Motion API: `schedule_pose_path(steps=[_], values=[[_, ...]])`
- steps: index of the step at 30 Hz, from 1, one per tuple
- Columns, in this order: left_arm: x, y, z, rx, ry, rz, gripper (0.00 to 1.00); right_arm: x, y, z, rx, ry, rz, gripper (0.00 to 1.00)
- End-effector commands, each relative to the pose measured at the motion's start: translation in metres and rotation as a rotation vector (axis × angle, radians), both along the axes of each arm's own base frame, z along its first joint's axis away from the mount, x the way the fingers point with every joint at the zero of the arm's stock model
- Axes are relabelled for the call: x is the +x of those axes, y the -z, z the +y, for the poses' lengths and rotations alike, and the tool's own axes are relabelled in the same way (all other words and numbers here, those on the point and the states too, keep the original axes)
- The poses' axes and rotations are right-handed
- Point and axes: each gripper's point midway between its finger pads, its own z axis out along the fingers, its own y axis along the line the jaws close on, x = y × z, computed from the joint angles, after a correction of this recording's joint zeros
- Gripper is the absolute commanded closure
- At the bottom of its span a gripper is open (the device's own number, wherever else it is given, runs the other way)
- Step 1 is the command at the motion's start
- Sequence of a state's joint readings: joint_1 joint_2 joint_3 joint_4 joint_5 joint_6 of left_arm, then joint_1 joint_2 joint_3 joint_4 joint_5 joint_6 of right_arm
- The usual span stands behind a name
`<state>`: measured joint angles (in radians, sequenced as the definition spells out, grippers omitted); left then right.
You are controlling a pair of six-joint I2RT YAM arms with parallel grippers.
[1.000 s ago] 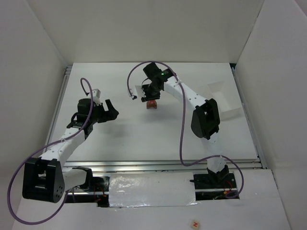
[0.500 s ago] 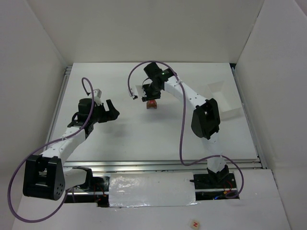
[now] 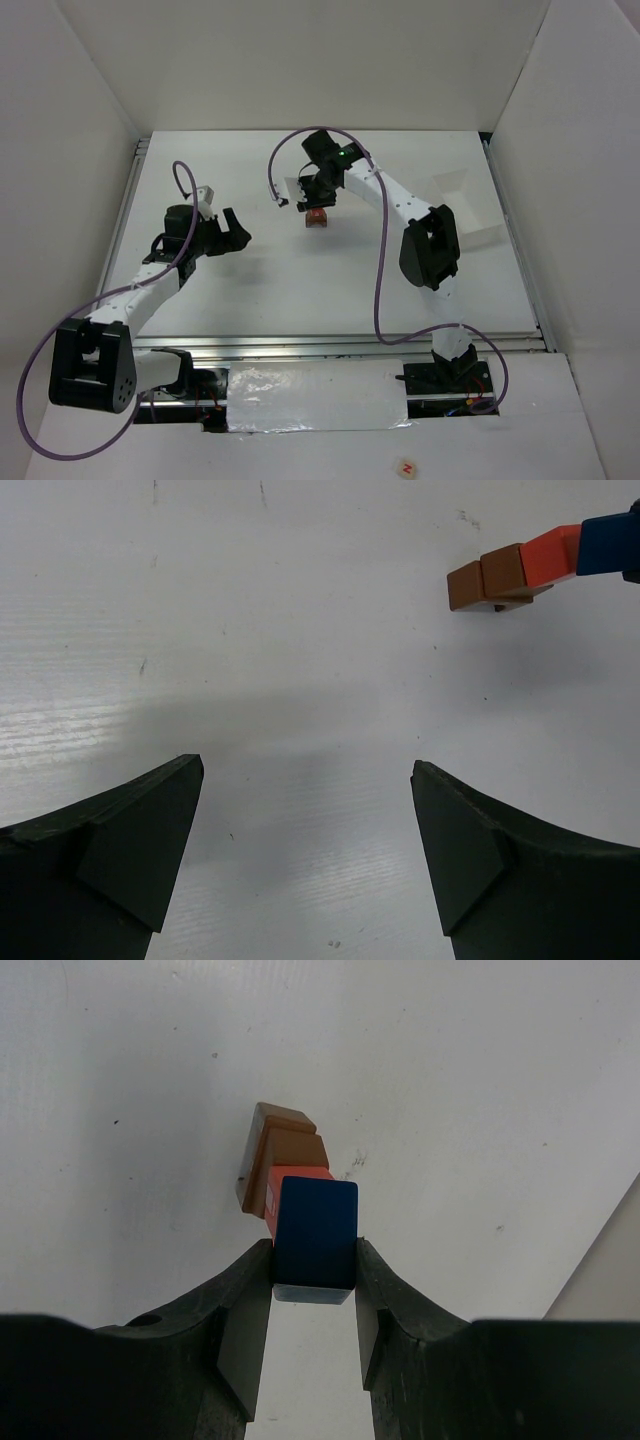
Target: Build the wood block tower
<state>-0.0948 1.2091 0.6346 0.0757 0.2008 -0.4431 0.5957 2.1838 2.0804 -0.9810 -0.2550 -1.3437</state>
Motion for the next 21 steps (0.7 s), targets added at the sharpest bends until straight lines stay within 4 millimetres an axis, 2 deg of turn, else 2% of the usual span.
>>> schedule_pose_path(steps=[1, 21], values=[[0.0076, -0.0079, -0.0041, 0.0, 0.034, -0.044, 0.01, 0.0037, 0.0083, 0.0034, 0.023, -0.007, 0.01, 0.83], [0.0075, -0.0071, -0.0055, 0.002, 0.042, -0.046, 0.01, 0.0105, 0.0103, 0.0032, 0.045, 0.015, 0.006, 0.83]])
